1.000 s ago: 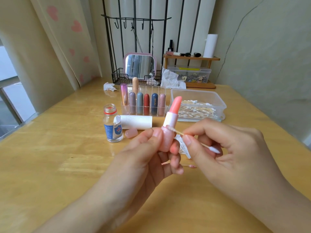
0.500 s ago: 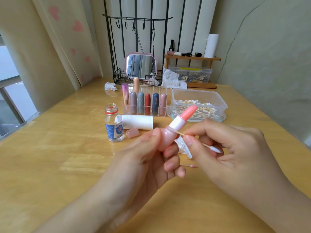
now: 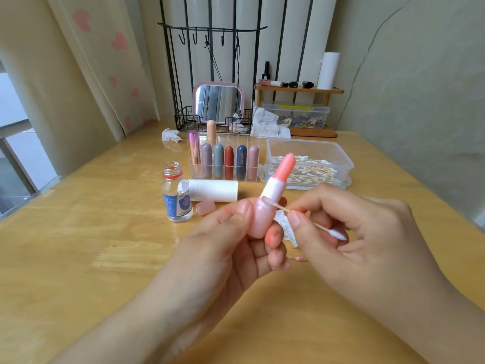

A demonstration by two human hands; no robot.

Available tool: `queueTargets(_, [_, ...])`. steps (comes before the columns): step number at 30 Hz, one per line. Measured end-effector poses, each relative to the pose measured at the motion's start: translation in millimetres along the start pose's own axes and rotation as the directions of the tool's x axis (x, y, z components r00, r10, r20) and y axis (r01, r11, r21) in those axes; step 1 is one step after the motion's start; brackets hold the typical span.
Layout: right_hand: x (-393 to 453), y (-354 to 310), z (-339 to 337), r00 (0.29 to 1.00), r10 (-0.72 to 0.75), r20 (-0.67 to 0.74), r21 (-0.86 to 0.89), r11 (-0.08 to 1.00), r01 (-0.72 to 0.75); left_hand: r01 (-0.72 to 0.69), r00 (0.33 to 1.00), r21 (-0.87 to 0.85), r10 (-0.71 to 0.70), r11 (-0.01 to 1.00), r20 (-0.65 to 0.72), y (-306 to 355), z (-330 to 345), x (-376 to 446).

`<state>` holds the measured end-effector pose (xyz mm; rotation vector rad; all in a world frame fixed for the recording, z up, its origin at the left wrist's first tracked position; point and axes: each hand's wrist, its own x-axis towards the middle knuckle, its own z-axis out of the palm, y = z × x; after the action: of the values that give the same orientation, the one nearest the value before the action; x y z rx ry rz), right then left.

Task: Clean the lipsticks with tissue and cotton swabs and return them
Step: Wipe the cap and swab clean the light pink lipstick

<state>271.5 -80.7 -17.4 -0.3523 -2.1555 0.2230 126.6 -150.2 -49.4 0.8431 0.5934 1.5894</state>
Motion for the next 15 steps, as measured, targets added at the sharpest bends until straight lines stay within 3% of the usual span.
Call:
queueTargets(5, [3,1,-2,1.000,0.018,-0.023,0.019,1.000,-0.018,0.011,1.000,-0.019,-0.011,1.000,-0.027,0,3,-1])
queueTargets(9, [1,-4,3,0.995,-0.070,0.071,0.046,0.997,0.067,0.010,0.998,0.054,-0.006,0.998,-0.062,2,8,-1])
queueTargets(15, [3,-3,1,0.998,-0.041,0.043,0.028,0.999,0.040,-0.009,1.000,0.204,0.014,0.979,-0.022,2,11,-8])
